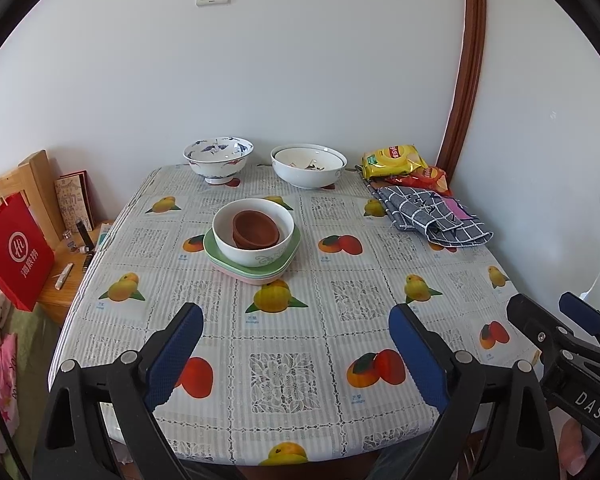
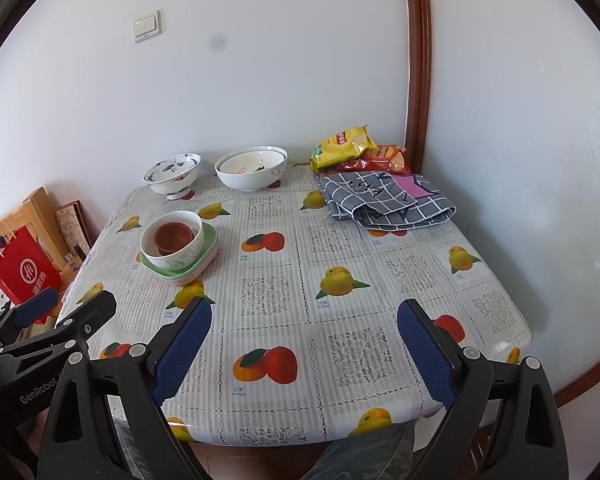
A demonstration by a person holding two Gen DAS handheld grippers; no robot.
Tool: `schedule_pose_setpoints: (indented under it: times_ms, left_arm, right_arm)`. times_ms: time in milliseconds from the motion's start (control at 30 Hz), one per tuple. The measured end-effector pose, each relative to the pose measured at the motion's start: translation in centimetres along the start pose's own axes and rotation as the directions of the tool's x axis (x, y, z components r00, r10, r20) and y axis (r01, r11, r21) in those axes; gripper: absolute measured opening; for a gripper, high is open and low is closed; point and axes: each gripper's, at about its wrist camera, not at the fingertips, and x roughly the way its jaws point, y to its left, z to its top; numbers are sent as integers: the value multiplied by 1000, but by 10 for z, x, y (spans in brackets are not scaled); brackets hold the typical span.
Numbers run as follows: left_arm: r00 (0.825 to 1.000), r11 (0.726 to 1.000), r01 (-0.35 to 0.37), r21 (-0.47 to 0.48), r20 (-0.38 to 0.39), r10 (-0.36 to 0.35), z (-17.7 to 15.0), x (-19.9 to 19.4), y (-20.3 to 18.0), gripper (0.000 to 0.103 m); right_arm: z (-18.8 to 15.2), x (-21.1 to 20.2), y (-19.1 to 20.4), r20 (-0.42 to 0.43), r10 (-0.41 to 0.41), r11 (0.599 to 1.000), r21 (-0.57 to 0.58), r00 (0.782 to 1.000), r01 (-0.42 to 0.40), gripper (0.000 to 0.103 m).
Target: Organize plates and bowls
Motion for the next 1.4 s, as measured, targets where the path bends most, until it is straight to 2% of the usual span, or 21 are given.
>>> schedule_pose_setpoints:
  times_ms: [1400]
  left_arm:
    - [1000, 1000, -6, 2, 2, 6, -1, 0, 1, 94]
  right_arm:
    - [1, -5, 2, 12, 4, 1000, 4, 1000, -4, 93]
